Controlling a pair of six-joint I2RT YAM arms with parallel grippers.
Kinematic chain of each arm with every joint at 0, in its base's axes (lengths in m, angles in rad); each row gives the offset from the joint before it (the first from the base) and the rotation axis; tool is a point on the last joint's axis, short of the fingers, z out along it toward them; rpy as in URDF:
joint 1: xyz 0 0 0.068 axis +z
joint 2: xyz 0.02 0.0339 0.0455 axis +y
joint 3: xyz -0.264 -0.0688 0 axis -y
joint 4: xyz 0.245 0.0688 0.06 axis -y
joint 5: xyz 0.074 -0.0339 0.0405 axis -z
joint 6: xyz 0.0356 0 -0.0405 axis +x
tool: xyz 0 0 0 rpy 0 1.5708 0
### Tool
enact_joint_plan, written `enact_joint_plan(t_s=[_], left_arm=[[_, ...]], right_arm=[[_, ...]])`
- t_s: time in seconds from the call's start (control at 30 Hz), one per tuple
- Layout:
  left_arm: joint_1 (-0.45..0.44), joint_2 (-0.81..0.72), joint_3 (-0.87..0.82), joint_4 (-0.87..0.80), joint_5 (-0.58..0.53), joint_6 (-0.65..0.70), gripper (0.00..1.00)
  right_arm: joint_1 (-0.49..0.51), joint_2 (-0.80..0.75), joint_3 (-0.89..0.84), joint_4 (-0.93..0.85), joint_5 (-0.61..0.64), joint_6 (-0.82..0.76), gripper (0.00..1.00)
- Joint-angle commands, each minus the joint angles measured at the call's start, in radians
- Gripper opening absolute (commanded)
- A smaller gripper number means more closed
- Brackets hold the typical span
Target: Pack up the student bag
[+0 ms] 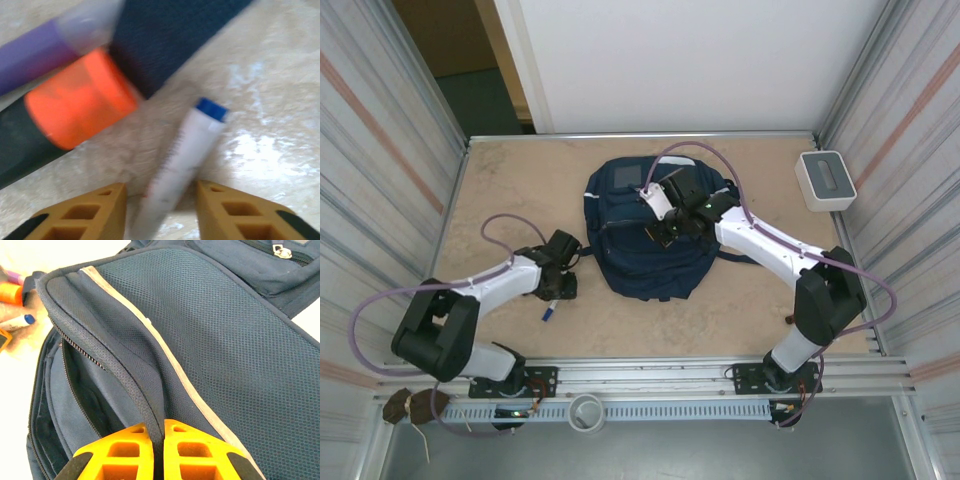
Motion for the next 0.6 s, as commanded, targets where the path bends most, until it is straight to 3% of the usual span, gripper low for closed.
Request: enact_joint_plan(t_s=[0.0, 0.23, 0.43, 0.57], left_arm=[[-0.063, 0.068, 0.027, -0.002, 0.024, 0.003, 0.31], [-0.106, -0.001, 0.061, 0.048, 0.043, 0.007, 0.08], [-0.093, -0.224, 0.060, 0.182, 0.226, -0.086, 0.03], [-0.084, -0.319, 0.069, 0.341, 0.344, -0.220, 0.02]], right_arm=[[-0.018, -0.061, -0.001, 0.001, -0.030, 0.063, 0.02], [-0.090, -0.046, 0.048, -0.009, -0.186, 0.154, 0.02], [-0.120, -0.030, 0.122, 0.007, -0.300, 0.273, 0.00], [-0.124, -0.014, 0.177, 0.040, -0.347, 0.364, 0.00]])
